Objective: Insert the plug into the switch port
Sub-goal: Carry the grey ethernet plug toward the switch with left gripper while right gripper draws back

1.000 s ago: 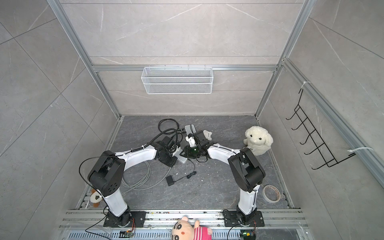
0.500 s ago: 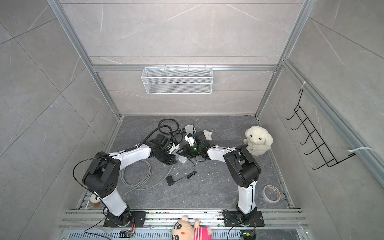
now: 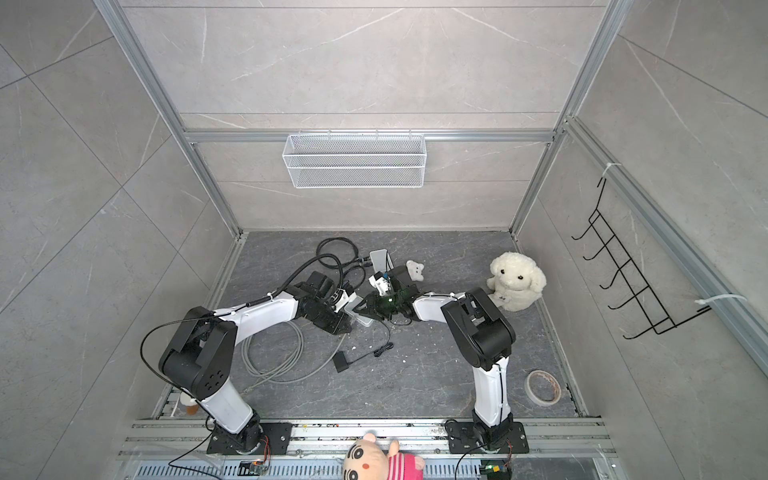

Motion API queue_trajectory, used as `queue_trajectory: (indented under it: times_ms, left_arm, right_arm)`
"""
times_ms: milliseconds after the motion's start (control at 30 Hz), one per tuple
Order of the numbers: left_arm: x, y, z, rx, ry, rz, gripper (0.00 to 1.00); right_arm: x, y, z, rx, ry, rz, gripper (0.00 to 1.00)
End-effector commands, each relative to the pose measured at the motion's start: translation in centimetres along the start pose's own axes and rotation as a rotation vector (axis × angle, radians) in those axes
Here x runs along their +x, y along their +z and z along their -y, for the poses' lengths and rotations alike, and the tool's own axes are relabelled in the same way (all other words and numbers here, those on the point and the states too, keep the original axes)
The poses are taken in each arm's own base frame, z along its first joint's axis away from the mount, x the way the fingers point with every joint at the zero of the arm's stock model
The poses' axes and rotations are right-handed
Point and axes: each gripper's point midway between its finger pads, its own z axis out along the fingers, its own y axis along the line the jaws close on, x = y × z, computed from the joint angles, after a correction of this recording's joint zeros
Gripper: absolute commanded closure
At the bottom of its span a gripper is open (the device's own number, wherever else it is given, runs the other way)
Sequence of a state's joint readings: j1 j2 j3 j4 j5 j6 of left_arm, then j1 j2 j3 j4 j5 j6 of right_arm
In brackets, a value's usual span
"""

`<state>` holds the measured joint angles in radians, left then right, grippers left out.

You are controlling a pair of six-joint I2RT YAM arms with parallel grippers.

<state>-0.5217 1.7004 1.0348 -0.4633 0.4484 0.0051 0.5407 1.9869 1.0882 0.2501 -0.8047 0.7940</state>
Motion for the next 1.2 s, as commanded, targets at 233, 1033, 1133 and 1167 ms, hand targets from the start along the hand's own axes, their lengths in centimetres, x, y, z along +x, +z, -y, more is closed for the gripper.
queue_trajectory:
  times_ms: [233, 1033, 1133, 1167]
  left_arm:
    - [-0.9, -1.0, 0.8, 0.022, 0.053, 0.031, 0.89]
    - [-1.2, -1.6, 0.3, 0.062, 0.048, 0.054, 0.89]
    - [-1.2, -1.6, 0.0, 0.055, 0.038, 0.051, 0.85]
    - [-1.1, -1.6, -0.2, 0.050, 0.034, 0.051, 0.83]
  right_arm:
    - [1.4, 1.0, 0.0, -0.026, 0.052, -0.083, 0.68]
    - [2.5, 1.3, -1.1, -0.043, 0.045, -0.136, 0.91]
    - [2.3, 1.4, -0.9, -0.039, 0.056, -0.133, 0.94]
    - [2.3, 1.4, -0.9, -0.038, 0.061, -0.131, 0.95]
